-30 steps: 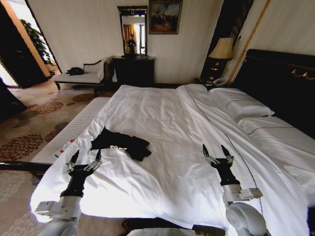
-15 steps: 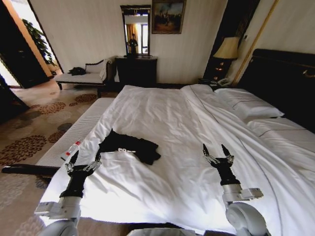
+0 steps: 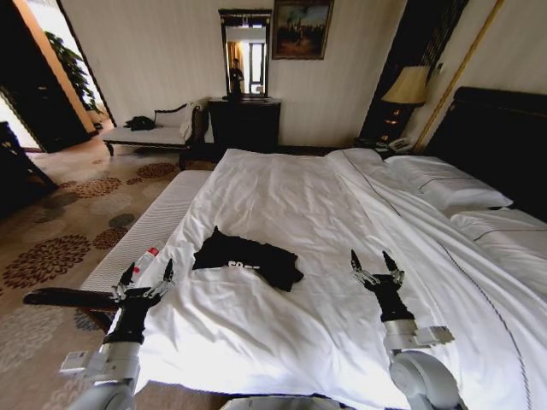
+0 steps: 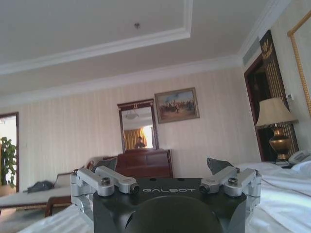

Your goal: Fold the clothes on the bed.

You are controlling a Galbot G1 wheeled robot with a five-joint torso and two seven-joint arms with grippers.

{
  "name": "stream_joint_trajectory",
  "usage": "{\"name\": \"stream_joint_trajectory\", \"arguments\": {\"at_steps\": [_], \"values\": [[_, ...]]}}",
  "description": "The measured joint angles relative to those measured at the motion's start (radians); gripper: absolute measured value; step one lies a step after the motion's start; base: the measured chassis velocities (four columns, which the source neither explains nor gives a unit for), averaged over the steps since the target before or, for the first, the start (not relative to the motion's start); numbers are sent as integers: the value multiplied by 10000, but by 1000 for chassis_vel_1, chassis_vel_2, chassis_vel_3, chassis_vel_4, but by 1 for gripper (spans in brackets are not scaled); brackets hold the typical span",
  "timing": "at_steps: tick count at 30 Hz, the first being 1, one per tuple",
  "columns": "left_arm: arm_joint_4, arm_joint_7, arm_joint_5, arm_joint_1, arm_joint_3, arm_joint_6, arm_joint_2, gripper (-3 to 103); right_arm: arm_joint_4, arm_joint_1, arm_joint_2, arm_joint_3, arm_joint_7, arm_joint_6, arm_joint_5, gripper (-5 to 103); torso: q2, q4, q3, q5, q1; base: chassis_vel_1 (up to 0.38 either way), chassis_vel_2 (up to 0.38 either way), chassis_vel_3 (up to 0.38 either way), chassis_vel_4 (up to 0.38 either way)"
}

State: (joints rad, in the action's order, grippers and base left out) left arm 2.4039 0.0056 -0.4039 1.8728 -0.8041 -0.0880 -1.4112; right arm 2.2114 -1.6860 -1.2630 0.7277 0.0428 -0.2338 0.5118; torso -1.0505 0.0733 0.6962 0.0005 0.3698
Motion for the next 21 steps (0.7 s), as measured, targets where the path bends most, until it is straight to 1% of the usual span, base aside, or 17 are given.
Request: {"name": "stream_joint_trajectory", "arguments": {"at_steps": [2,4,8,17,21], "values": [[-32,-13,216,34,34,16,-88,100,41,125,-17,-87,-8,-26,79,100,0,2,1,-2,0,0,0,0,0],[-43,-17,264,43,35,17,-114,100,33,193,-16,-137,-9,-31,77,100,0,1,0,-1,0,0,0,0,0],[-180,-26,344,25,-57,-21,-207,100,-163,488,-28,-294,39,-51,-222,100,0,-1,1,-8,1,0,0,0,0],[-362,-75,95,-72,-262,-46,-186,100,-361,586,-194,-567,41,-97,-302,100,0,0,0,-3,1,0,0,0,0],[-549,-189,-1,-270,-214,107,-169,100,-426,605,-248,-578,46,-150,-302,100,0,-1,0,-6,1,0,0,0,0]]}}
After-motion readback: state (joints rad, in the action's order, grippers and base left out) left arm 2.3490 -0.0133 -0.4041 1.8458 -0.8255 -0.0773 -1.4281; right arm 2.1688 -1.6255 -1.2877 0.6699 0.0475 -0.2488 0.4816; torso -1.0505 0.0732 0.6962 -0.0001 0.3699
